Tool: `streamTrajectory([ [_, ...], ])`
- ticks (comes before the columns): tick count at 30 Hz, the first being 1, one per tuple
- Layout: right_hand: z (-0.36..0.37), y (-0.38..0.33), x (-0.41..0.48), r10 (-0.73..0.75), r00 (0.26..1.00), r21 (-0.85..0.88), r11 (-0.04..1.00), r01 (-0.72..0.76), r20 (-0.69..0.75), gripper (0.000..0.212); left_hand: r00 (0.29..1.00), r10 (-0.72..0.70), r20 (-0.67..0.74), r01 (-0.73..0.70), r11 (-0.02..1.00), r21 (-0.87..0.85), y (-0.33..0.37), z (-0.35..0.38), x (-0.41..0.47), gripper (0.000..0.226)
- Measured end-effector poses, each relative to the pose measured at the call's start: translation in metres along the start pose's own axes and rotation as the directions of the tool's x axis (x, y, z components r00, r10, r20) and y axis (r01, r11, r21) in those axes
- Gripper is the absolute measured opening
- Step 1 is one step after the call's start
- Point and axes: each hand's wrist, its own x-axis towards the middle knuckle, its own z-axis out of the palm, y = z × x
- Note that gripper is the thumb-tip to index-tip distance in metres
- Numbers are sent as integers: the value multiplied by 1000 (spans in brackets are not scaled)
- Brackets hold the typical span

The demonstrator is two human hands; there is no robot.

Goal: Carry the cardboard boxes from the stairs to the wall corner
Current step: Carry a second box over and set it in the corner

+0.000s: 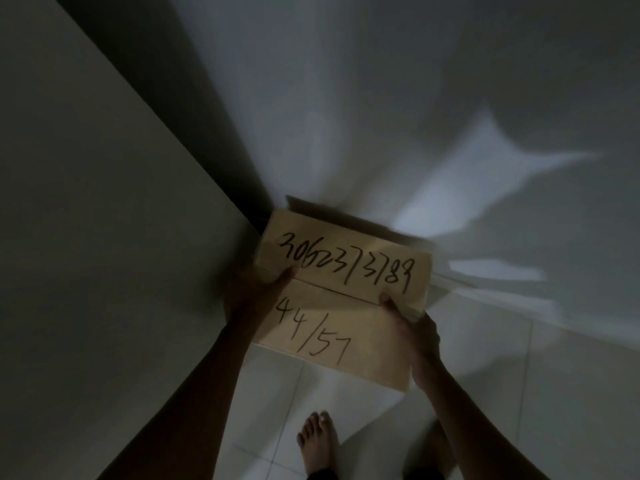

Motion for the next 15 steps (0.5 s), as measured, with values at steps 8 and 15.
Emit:
streamTrajectory([
  [8, 23, -1, 23, -59, 998, 27, 998, 60, -36, 62, 941, 331, -73, -309, 926, 216, -26, 6, 11, 71],
  [15, 34, -11, 25, -82, 995, 80, 993, 86, -48, 77, 735, 678, -16, -616, 678, 401, -57, 17, 28, 59],
])
